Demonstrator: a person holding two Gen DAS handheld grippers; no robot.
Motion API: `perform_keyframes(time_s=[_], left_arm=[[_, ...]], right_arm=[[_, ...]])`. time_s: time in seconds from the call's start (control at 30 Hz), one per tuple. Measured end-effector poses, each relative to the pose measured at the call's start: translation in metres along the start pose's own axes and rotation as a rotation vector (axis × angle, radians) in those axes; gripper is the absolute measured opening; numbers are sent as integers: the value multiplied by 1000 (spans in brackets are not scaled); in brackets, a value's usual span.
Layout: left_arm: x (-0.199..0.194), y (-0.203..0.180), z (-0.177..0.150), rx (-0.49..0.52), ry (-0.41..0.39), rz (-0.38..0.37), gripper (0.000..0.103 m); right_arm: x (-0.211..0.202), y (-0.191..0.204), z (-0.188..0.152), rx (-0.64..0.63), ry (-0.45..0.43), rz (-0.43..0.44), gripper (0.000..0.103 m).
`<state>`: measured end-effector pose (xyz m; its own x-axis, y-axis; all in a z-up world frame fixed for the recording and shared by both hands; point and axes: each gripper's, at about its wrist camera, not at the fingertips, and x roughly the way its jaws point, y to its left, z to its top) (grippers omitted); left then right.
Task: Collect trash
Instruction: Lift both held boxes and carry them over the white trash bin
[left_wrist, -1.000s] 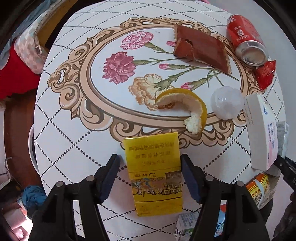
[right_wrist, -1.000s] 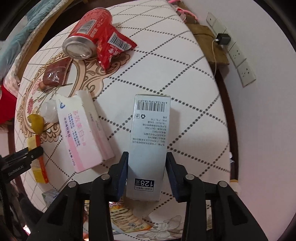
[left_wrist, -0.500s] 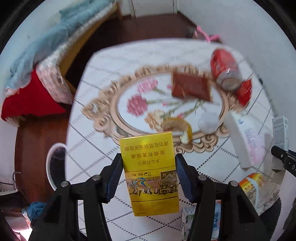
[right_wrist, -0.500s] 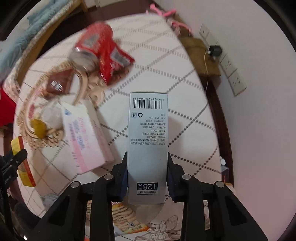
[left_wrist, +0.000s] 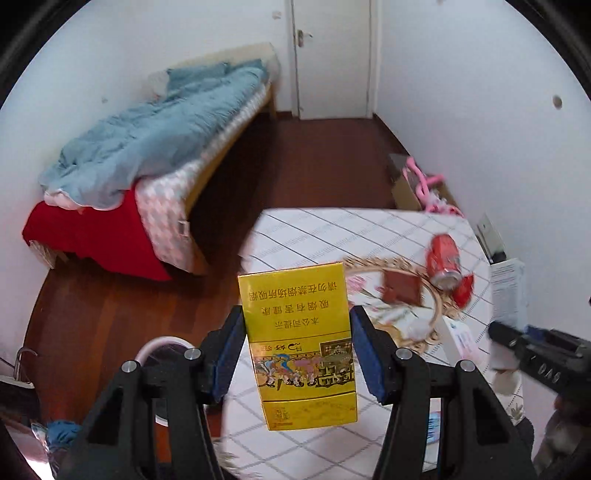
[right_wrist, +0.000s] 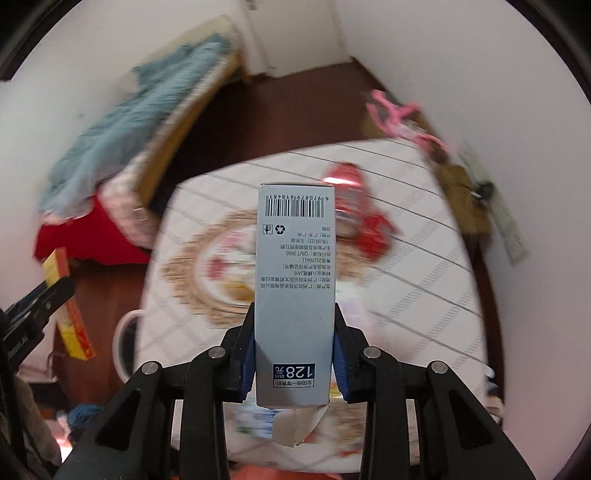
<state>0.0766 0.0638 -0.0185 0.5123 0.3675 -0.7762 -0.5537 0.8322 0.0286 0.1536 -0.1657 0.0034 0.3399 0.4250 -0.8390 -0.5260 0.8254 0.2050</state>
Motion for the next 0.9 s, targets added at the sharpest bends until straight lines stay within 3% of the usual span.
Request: perform_keyframes(time_s=[0.17,0.37,0.57,0.67,0.9], left_arm=[[-30,67,0,-42,-10,40,53],[-23,171,-18,-140,44,115,53],[27,274,-63,-252,178,136,53],[65,318,-90,-324,257,100,54],[150,373,-147,-439,443,0,55]], right_arm=[[21,101,0,-105,36,124,36],[95,222,-22,-213,158,211,36],[196,317,-65,-290,324,237,36],[249,354,-87,-315,404,225,36],[353,400,-126,-334,533,178,36]])
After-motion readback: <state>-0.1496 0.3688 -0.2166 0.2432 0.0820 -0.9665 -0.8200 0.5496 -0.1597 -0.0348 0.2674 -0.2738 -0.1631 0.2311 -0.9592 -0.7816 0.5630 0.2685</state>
